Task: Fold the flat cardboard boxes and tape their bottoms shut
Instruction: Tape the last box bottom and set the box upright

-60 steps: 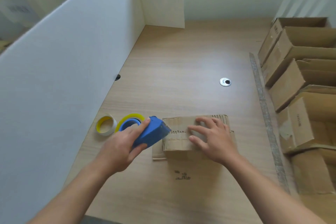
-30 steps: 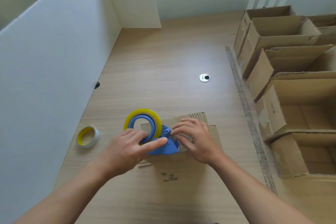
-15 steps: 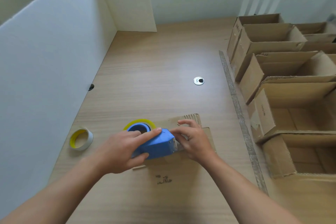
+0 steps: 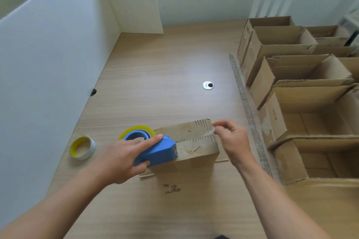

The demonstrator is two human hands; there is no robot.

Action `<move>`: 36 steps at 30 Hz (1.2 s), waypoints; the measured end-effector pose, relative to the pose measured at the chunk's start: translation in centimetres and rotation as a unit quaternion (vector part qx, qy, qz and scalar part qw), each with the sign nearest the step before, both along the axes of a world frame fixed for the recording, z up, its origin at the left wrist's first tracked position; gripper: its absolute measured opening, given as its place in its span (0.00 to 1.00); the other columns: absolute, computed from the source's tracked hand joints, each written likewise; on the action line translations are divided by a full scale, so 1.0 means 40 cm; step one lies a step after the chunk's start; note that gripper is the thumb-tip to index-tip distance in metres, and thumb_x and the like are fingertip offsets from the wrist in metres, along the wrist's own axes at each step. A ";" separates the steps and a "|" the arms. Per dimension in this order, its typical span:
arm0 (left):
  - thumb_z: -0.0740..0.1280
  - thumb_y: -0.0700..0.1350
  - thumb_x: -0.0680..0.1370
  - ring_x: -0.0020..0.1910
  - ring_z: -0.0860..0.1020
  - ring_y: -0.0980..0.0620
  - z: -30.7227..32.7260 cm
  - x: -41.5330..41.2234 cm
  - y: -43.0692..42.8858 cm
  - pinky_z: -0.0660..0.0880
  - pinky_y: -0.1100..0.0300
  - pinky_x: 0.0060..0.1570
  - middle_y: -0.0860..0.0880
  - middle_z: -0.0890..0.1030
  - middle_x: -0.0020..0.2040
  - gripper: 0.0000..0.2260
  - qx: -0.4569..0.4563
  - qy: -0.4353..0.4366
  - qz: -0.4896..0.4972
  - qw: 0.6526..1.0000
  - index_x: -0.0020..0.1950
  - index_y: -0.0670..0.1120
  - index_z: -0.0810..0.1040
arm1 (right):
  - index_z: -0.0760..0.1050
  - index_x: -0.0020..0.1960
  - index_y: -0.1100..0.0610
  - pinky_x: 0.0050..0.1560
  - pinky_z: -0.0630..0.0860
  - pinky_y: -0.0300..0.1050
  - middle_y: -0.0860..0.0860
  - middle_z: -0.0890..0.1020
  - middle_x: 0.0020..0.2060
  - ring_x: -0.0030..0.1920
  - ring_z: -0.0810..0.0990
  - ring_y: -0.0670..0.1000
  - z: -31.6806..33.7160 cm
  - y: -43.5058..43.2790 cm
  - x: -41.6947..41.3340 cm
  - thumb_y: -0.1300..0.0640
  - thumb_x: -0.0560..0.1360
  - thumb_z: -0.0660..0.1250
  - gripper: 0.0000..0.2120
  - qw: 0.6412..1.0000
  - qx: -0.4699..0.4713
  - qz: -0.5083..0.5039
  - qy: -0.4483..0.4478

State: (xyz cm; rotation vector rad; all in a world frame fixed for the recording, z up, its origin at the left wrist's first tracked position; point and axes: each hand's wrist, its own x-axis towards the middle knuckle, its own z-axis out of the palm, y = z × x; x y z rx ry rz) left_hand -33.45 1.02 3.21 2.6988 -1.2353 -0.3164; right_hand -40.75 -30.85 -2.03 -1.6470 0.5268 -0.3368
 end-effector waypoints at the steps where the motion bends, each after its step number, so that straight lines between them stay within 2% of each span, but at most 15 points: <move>1: 0.60 0.60 0.78 0.51 0.74 0.54 -0.001 -0.001 0.002 0.74 0.54 0.50 0.60 0.74 0.59 0.36 -0.002 0.002 0.004 1.000 0.73 0.75 0.35 | 0.84 0.39 0.47 0.41 0.76 0.40 0.45 0.84 0.34 0.37 0.79 0.46 -0.001 -0.023 0.001 0.65 0.72 0.68 0.13 0.999 0.025 -0.019 0.019; 3: 0.61 0.59 0.78 0.51 0.75 0.54 0.002 0.001 0.001 0.75 0.54 0.50 0.60 0.75 0.59 0.37 -0.002 0.001 0.009 1.000 0.72 0.76 0.35 | 0.82 0.38 0.50 0.44 0.78 0.46 0.44 0.80 0.32 0.38 0.77 0.47 -0.006 -0.056 0.008 0.64 0.74 0.68 0.12 0.995 0.075 -0.004 0.068; 6: 0.62 0.59 0.78 0.52 0.75 0.54 0.006 0.003 -0.006 0.75 0.55 0.50 0.61 0.75 0.60 0.37 -0.002 -0.001 0.014 1.000 0.72 0.76 0.36 | 0.81 0.40 0.52 0.44 0.79 0.49 0.46 0.80 0.34 0.40 0.78 0.47 -0.021 -0.067 0.016 0.60 0.77 0.69 0.07 0.989 0.067 0.038 0.130; 10: 0.62 0.58 0.78 0.52 0.75 0.54 0.007 -0.001 -0.007 0.75 0.55 0.50 0.61 0.75 0.61 0.37 -0.009 0.001 0.019 1.000 0.72 0.77 0.37 | 0.81 0.42 0.52 0.43 0.73 0.46 0.49 0.81 0.34 0.40 0.78 0.48 -0.034 -0.067 0.015 0.58 0.78 0.69 0.06 0.986 0.023 0.037 0.161; 13: 0.63 0.58 0.78 0.53 0.75 0.53 0.007 -0.005 -0.008 0.74 0.55 0.51 0.61 0.75 0.61 0.37 -0.013 0.003 0.025 1.000 0.71 0.77 0.37 | 0.81 0.43 0.50 0.37 0.69 0.41 0.48 0.81 0.33 0.38 0.76 0.47 -0.033 -0.064 0.020 0.57 0.78 0.69 0.06 0.984 0.001 0.043 0.174; 15: 0.62 0.59 0.78 0.54 0.75 0.54 0.006 -0.007 -0.008 0.74 0.56 0.52 0.62 0.75 0.62 0.36 -0.012 0.000 0.027 1.000 0.71 0.77 0.37 | 0.81 0.49 0.49 0.36 0.67 0.40 0.48 0.82 0.34 0.39 0.77 0.47 -0.031 -0.065 0.022 0.55 0.78 0.69 0.03 0.980 -0.011 0.057 0.190; 18: 0.62 0.59 0.78 0.54 0.75 0.54 0.005 -0.005 -0.009 0.74 0.56 0.51 0.61 0.75 0.61 0.37 -0.010 0.000 0.025 1.000 0.71 0.78 0.36 | 0.74 0.64 0.46 0.36 0.67 0.41 0.48 0.82 0.35 0.40 0.77 0.45 -0.030 -0.066 0.026 0.53 0.78 0.69 0.16 0.970 0.023 0.070 0.230; 22: 0.61 0.59 0.78 0.55 0.75 0.54 0.001 -0.005 -0.008 0.74 0.55 0.51 0.60 0.75 0.62 0.36 -0.008 -0.004 0.022 1.000 0.71 0.77 0.35 | 0.66 0.72 0.45 0.42 0.69 0.47 0.49 0.83 0.40 0.46 0.77 0.50 -0.030 -0.060 0.036 0.50 0.77 0.68 0.25 0.956 0.057 0.070 0.278; 24: 0.61 0.59 0.78 0.55 0.75 0.54 0.000 -0.006 -0.007 0.75 0.55 0.51 0.61 0.75 0.62 0.37 -0.010 -0.007 0.022 1.000 0.71 0.76 0.35 | 0.64 0.75 0.47 0.44 0.70 0.48 0.50 0.84 0.44 0.47 0.78 0.48 -0.025 -0.056 0.041 0.49 0.78 0.67 0.27 0.957 0.023 0.076 0.279; 26: 0.62 0.59 0.78 0.55 0.75 0.54 0.001 -0.007 -0.008 0.75 0.55 0.51 0.61 0.75 0.62 0.37 -0.014 -0.009 0.024 1.000 0.71 0.76 0.35 | 0.62 0.77 0.48 0.52 0.72 0.48 0.53 0.82 0.58 0.53 0.79 0.49 -0.023 -0.052 0.045 0.48 0.78 0.66 0.29 0.950 -0.054 0.092 0.292; 28: 0.63 0.58 0.78 0.55 0.75 0.54 0.003 -0.007 -0.008 0.74 0.55 0.51 0.60 0.75 0.61 0.37 -0.018 0.000 0.030 0.999 0.71 0.76 0.36 | 0.63 0.76 0.50 0.61 0.71 0.50 0.56 0.75 0.67 0.65 0.74 0.56 -0.026 -0.049 0.039 0.45 0.78 0.65 0.29 0.934 -0.145 0.097 0.312; 29: 0.63 0.58 0.78 0.55 0.75 0.53 0.003 -0.007 -0.008 0.74 0.55 0.51 0.60 0.75 0.61 0.37 -0.020 0.001 0.030 0.999 0.71 0.76 0.37 | 0.66 0.73 0.51 0.61 0.70 0.49 0.56 0.75 0.65 0.65 0.73 0.56 -0.027 -0.046 0.031 0.44 0.78 0.65 0.26 0.931 -0.175 0.090 0.308; 32: 0.63 0.58 0.78 0.53 0.75 0.54 0.004 -0.006 -0.010 0.75 0.56 0.49 0.61 0.75 0.60 0.37 -0.019 -0.002 0.030 0.999 0.71 0.77 0.37 | 0.76 0.56 0.50 0.48 0.69 0.44 0.48 0.80 0.49 0.55 0.78 0.52 -0.026 -0.026 0.011 0.44 0.78 0.64 0.12 0.951 -0.186 0.055 0.242; 33: 0.63 0.58 0.78 0.53 0.75 0.54 0.005 -0.006 -0.011 0.75 0.56 0.48 0.61 0.75 0.60 0.37 -0.018 -0.003 0.031 0.999 0.70 0.78 0.37 | 0.77 0.53 0.50 0.46 0.69 0.44 0.46 0.80 0.45 0.53 0.80 0.52 -0.026 -0.015 0.010 0.44 0.78 0.64 0.11 0.958 -0.171 0.055 0.225; 36: 0.63 0.58 0.77 0.50 0.75 0.55 0.009 -0.006 -0.016 0.75 0.58 0.44 0.60 0.75 0.56 0.37 -0.013 -0.004 0.036 0.999 0.70 0.79 0.37 | 0.78 0.58 0.51 0.52 0.75 0.46 0.48 0.82 0.48 0.53 0.80 0.52 -0.034 0.031 0.014 0.40 0.78 0.64 0.17 0.960 -0.149 0.070 0.226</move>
